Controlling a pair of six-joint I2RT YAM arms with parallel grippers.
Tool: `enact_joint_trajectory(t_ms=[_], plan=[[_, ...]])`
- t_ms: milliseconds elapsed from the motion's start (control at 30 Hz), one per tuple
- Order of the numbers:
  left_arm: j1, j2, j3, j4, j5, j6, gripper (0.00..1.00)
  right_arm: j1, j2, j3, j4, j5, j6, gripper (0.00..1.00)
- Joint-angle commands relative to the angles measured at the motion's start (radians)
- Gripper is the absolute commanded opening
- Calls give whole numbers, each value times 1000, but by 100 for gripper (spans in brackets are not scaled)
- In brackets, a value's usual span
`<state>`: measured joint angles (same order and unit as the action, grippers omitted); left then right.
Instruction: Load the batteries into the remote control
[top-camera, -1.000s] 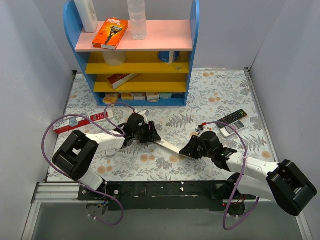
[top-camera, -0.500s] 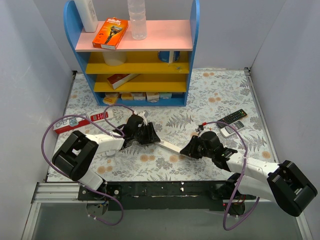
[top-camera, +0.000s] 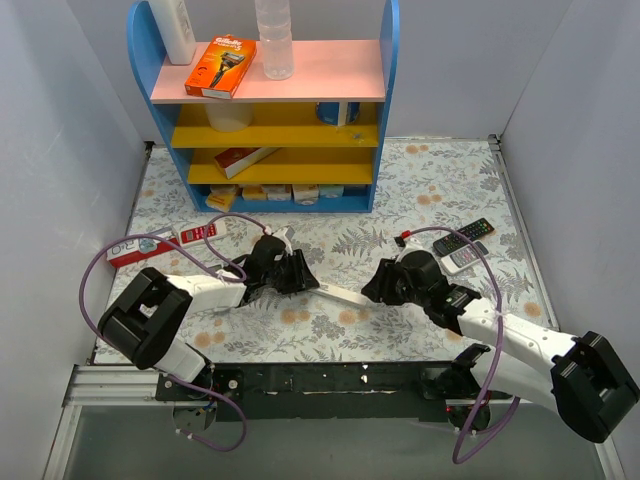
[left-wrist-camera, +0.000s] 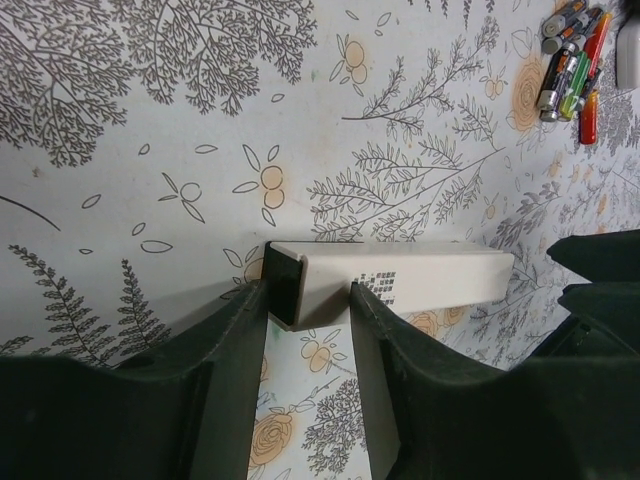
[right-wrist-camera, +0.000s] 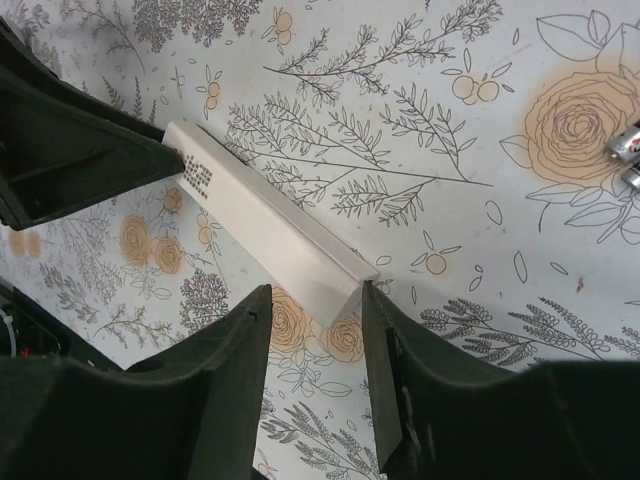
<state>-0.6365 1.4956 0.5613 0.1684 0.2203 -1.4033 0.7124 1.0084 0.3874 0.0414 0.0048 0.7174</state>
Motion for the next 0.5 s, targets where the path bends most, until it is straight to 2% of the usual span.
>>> enact_joint_trajectory(t_ms=[0,100,467], plan=[[-25,-35,-23,-32,-38,-8,36,-4,41,57,-38,-24,-59,51],[-38,-43,-24,-41,-48,-13,36,-4,85,67,-17,-45,-59,55],[-51,-61,-21,-63,-78,-25,36,-1,165,27,-40,-29,-76,55]])
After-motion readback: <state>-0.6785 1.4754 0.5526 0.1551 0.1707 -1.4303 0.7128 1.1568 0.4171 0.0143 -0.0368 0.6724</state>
